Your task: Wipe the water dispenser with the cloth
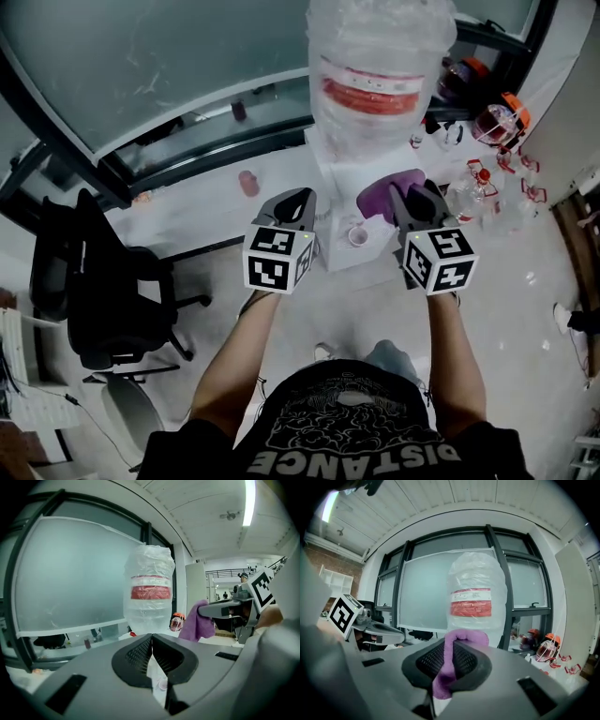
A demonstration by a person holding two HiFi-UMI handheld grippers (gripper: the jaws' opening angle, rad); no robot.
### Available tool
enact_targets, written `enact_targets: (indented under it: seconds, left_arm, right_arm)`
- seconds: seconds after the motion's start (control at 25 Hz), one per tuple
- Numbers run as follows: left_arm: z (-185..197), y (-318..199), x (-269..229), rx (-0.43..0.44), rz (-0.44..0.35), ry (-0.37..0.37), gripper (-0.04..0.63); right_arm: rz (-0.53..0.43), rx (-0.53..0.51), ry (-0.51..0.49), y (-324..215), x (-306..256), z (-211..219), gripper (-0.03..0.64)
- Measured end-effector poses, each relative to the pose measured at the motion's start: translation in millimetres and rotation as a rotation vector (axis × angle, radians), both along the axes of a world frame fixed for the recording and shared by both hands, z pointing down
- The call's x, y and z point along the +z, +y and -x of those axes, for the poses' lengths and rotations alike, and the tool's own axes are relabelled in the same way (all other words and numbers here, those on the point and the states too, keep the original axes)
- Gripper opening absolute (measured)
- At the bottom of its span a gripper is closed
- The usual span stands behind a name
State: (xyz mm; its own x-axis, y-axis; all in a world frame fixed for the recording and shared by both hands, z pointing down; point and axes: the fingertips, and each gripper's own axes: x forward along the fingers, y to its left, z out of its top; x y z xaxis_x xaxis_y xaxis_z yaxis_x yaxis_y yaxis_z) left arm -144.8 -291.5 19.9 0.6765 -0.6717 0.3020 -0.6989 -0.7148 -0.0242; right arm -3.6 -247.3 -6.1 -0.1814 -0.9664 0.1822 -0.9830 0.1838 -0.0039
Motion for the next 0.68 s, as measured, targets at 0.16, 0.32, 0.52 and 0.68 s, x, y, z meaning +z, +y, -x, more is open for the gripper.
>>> enact_targets:
  seconds: [0.16, 0.32, 0.52, 0.68]
  left_arm:
    - [-0.4, 0.8, -3.9, 0.008, -0.012, -0.001, 0.025]
    - [-7.6, 1.5, -7.5, 0.027, -0.029, -0.018, 0.025]
    - [-2.9, 0.7, -6.4, 0.021, -0.026, -0.018, 0.025]
    - [-2.5, 1.4, -6.4, 0.017, -0.018, -0.002, 0.025]
  right_arm:
    - [0.003, 0.018, -0.011, -0.5, 1.9, 2.0, 0.032]
    - [-0.007, 0.033, -0.017, -2.5, -1.0, 0.8, 0.032]
    - [-0.013, 0.043, -0.021, 0.8, -1.6, 1.3, 0.032]
    - [-0.015, 0.044, -0.017, 5.1, -1.5, 1.7, 0.032]
